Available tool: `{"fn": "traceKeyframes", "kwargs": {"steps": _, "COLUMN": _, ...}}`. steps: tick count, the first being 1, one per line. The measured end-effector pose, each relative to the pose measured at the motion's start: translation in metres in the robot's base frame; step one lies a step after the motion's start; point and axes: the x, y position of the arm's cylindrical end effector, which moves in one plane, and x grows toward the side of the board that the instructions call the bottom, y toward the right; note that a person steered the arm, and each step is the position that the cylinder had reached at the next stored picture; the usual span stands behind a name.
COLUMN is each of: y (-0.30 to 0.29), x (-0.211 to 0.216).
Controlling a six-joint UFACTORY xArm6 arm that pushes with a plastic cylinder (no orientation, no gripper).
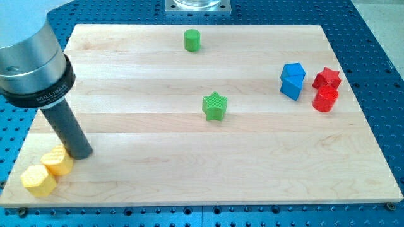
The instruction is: Place the green star at the center left of the board
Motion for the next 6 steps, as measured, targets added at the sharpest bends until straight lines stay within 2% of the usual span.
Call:
{"fn": "traceKeyframes", "kwargs": {"steps": 1, "y": 0.000, "x": 0.000}}
{"fn": "traceKeyframes", "kwargs": {"steps": 2, "y": 0.031, "x": -0.001}}
{"fn": "traceKeyframes", "kwargs": {"steps": 4, "y": 0.121, "x": -0.001}}
{"fn": "traceKeyframes", "kwargs": {"steps": 6, "y": 0.132, "x": 0.003}}
